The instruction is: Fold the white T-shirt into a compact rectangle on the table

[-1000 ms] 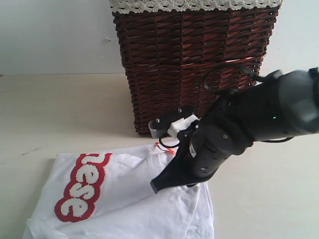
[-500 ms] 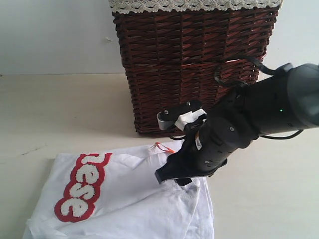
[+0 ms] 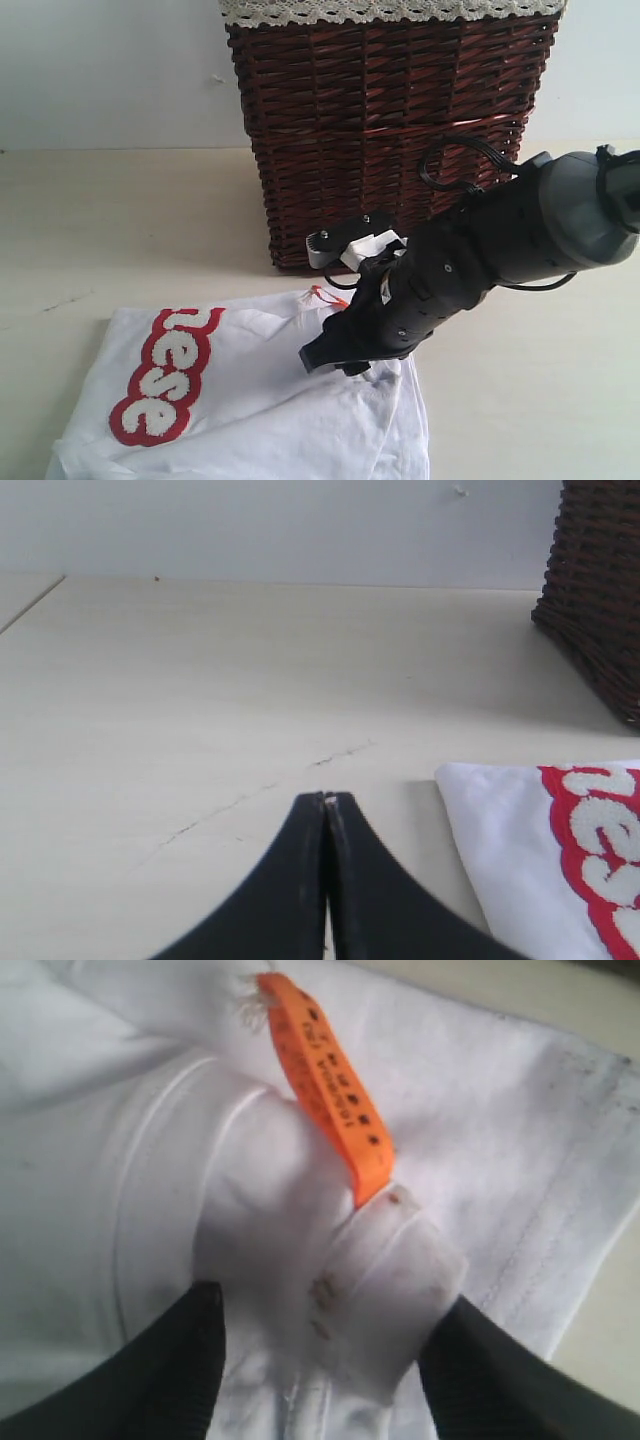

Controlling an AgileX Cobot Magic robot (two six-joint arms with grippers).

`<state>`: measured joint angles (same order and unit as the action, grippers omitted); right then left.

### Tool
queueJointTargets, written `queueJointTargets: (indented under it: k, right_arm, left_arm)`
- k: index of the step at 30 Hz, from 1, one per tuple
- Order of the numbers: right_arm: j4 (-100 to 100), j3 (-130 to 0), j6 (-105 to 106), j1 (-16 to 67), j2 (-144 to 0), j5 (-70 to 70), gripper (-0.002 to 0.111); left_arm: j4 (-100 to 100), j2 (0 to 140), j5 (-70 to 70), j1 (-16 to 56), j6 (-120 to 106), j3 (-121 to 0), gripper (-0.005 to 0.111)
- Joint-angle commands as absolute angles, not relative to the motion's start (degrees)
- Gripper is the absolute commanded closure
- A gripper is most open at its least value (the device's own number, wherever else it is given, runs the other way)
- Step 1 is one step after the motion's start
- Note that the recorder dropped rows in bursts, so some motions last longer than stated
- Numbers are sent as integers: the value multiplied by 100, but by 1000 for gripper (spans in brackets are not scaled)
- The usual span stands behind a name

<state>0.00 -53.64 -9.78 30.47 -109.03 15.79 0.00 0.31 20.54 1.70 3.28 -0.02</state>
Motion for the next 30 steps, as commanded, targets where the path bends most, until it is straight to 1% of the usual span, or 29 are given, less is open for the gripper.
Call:
queueJointTargets:
  k: [1, 3, 6, 13, 18, 21, 23, 28, 30]
  right_arm:
    - [155, -5360, -754, 3064, -10896, 1452, 61]
    - [155, -5360, -653, 3064, -10896, 1452, 78]
    - [155, -5360, -551, 3064, -10896, 1452, 108]
    - [0, -5507, -408, 3064, -10544, 1705, 108]
    - [-672, -5928, -682, 3064, -10013, 1902, 108]
    - [-1457, -6218, -1212, 3064, -9835, 2153, 108]
    - [-2232, -6397, -1934, 3064, -9844, 2558, 108]
    - [-3655, -6456, -3182, 3064, -10191, 3120, 108]
    - [-4057, -6456, -3420, 3064, -10413, 3146, 106]
  left_arm:
    - [-68, 0, 2019, 159, 330, 0, 107]
    - [-68, 0, 2019, 159, 330, 0, 107]
    - [-68, 0, 2019, 159, 330, 0, 107]
    - [-68, 0, 2019, 159, 330, 0, 107]
    - [-68, 0, 2019, 159, 330, 0, 107]
    - [-68, 0, 2019, 159, 330, 0, 107]
    - [-68, 0, 2019, 159, 330, 0, 107]
    - [-68, 0, 2019, 159, 330, 0, 107]
    - [-68, 0, 2019, 159, 330, 0, 107]
